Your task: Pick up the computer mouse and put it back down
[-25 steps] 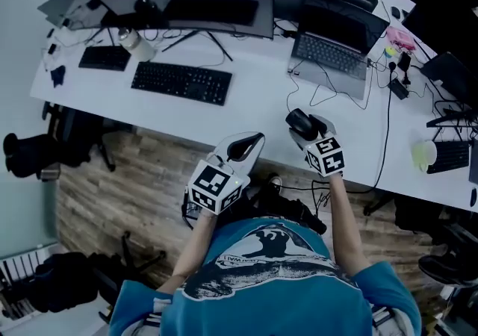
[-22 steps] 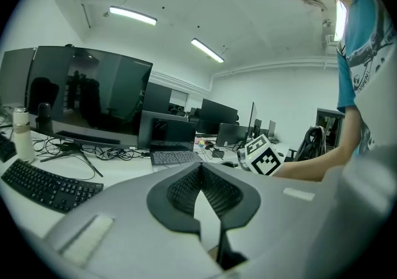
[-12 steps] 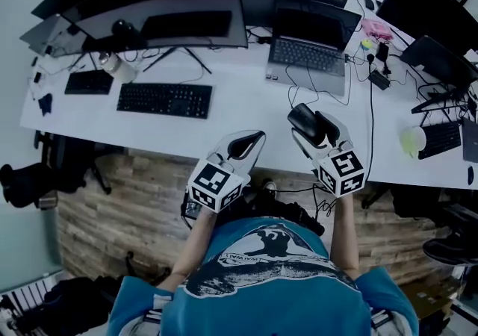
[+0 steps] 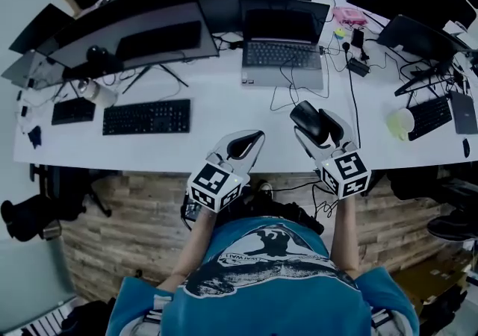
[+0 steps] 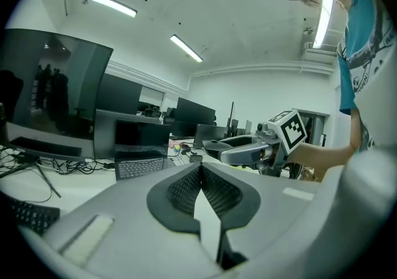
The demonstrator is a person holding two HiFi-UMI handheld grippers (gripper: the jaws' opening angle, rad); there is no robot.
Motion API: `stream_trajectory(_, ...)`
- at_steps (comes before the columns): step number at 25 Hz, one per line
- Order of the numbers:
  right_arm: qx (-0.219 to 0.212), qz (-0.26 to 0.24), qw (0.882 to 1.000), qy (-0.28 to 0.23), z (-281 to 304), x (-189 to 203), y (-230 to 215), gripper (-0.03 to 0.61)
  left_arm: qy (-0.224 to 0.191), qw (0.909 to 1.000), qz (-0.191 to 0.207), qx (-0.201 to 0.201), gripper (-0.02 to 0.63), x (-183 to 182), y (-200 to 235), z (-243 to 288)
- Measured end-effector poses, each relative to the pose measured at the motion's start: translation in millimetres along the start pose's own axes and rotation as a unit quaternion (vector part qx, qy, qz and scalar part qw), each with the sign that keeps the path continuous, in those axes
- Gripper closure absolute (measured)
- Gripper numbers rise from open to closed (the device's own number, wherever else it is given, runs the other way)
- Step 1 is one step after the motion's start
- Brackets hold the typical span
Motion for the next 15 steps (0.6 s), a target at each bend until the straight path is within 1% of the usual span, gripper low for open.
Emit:
stream_trajectory(7, 0.081, -0.006, 0.996, 0.024, -18, 27, -52, 0.270, 0.001, 0.9995, 0.003, 0.031, 0.598, -4, -3, 22)
stream_trajectory(15, 0.144, 0.015, 0.988, 0.060, -37, 71, -102, 0.270, 0.008, 0.9981, 0.007, 0.061, 0.598, -6, -11, 41)
Point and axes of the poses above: the fingertips, and each gripper's own axes: z forward along the fingers, y to its left, x out of its underside, the point moved 9 cm from there along -z, backward along the fingers, and after that the axes turned 14 degrees about z, right-handed, at the moved point
